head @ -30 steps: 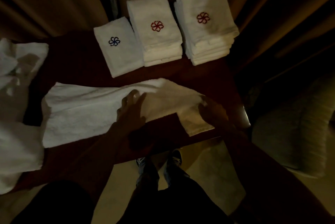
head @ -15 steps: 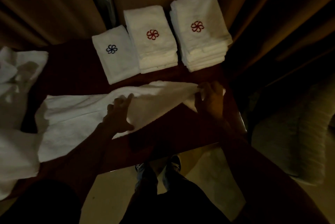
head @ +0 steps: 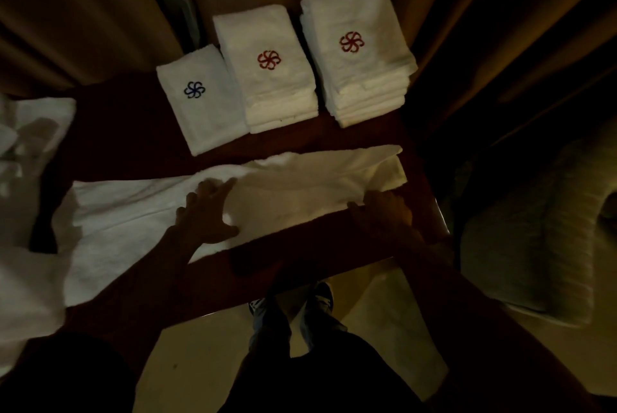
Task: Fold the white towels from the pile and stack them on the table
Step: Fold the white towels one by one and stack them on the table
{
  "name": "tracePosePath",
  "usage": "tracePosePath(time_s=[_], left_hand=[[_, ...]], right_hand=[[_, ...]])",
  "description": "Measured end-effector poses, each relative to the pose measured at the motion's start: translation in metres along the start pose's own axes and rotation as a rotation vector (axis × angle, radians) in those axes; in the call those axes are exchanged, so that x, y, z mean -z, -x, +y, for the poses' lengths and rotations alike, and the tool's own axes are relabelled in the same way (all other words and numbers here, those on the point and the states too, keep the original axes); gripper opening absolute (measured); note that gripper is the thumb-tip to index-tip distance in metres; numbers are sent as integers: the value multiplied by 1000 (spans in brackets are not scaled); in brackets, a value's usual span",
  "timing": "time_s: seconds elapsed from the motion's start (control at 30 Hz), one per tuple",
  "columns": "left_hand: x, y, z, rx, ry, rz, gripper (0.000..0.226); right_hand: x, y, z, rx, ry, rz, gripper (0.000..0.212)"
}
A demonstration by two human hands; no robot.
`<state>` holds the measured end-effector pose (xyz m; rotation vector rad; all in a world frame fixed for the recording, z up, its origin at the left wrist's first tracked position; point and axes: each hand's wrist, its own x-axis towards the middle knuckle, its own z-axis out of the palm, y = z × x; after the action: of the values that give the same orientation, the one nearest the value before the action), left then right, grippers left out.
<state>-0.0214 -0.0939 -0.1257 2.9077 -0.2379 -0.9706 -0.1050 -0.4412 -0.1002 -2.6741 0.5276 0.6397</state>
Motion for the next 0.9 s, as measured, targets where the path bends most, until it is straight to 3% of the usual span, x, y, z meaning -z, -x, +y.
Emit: tracePosePath(time_s=[0.13, 0.2, 0.27, 0.43, 0.53, 0.67, 0.77, 0.9], left_hand=[[-6, -1, 9, -36, 33, 259, 67], [-16, -1, 14, -115, 35, 350, 41], [-25, 1, 20, -149, 60, 347, 33], [-27, -1, 28, -123, 101, 251, 61], [-24, -5, 31, -88, 117, 203, 76], [-23, -7, 31, -86, 153, 142, 86], [-21, -5, 35, -53, 121, 178, 86], [-23, 0, 45, -36, 52, 303, 96]], right_hand=[[2, -7, -11, 265, 117, 256, 23], [-2, -11, -10, 250, 134, 129, 41], [-10, -14, -5, 161, 116, -20, 55], [-8, -13, -2, 82, 59, 75, 58], [-7, -11, 12, 135, -43, 131, 70], [-19, -14, 29, 40, 28, 23, 80], [-25, -12, 31, -65, 39, -23, 79], [-22, -14, 27, 0, 161, 99, 68]])
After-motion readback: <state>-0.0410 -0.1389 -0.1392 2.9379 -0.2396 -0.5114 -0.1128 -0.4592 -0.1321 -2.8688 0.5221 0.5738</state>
